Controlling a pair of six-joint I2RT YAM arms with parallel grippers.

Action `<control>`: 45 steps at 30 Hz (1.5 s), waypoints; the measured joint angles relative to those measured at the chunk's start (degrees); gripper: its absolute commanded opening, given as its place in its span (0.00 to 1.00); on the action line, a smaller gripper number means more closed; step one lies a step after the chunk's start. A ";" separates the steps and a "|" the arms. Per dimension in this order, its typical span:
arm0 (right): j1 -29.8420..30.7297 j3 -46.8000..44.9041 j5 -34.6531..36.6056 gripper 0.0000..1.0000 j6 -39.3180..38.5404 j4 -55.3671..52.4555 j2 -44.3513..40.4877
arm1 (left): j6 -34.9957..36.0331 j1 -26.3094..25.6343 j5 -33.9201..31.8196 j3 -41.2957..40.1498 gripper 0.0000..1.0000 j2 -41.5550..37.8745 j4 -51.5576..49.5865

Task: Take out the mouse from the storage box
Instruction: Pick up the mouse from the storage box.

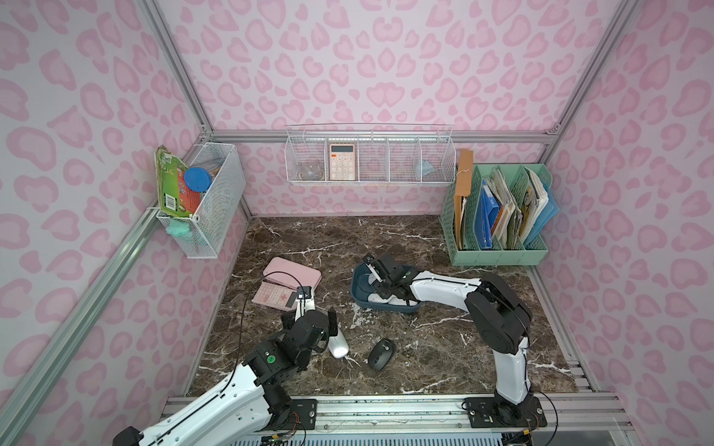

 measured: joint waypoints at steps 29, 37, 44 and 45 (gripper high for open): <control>-4.66 7.26 -24.65 0.70 -7.56 -9.57 4.74 | 0.35 0.00 0.04 0.44 0.99 1.64 0.39; -3.48 7.30 -24.22 0.51 -7.56 -8.66 4.79 | 0.35 0.00 0.04 0.52 0.99 2.16 0.42; -2.45 7.34 -24.68 0.30 -8.46 -6.47 4.17 | 0.39 0.00 0.04 0.68 0.99 3.26 0.42; -2.27 7.34 -24.70 0.26 -8.96 -6.21 4.11 | 0.39 0.00 0.04 0.74 0.99 3.48 0.42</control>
